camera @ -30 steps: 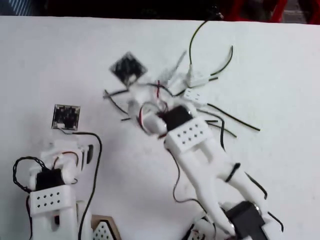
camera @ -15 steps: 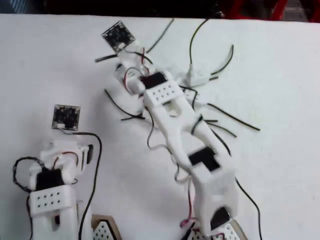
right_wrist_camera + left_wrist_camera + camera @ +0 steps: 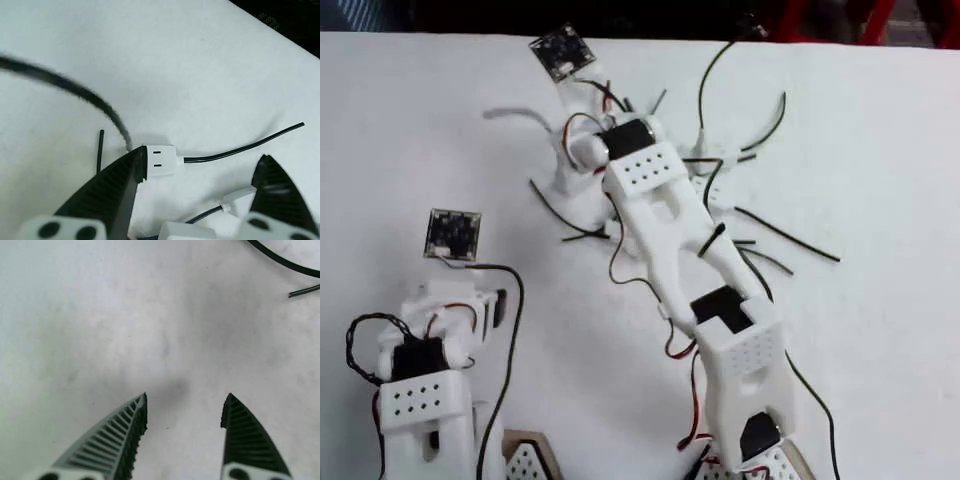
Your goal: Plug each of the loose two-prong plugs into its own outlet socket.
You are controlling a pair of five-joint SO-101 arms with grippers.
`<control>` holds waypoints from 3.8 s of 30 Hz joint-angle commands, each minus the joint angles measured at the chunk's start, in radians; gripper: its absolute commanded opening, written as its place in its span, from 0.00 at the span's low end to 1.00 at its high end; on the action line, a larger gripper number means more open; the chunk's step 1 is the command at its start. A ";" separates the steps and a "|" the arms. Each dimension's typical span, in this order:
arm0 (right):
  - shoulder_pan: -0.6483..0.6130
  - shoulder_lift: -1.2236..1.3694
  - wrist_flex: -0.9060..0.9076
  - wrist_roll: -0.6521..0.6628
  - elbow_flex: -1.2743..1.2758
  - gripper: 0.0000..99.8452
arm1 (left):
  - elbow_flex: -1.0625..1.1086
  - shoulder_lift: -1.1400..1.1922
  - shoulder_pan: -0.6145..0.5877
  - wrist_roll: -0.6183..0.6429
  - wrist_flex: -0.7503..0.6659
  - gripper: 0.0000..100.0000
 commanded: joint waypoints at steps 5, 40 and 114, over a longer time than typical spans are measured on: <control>0.001 -0.154 0.294 -0.011 -0.068 0.33 | -0.005 -0.018 -0.008 -0.011 -0.017 0.24; 0.191 -0.493 0.131 0.092 0.796 0.33 | 0.000 -0.018 -0.008 -0.011 -0.021 0.24; -0.122 -0.051 0.437 0.137 0.483 0.17 | 0.002 -0.018 -0.007 -0.012 -0.020 0.24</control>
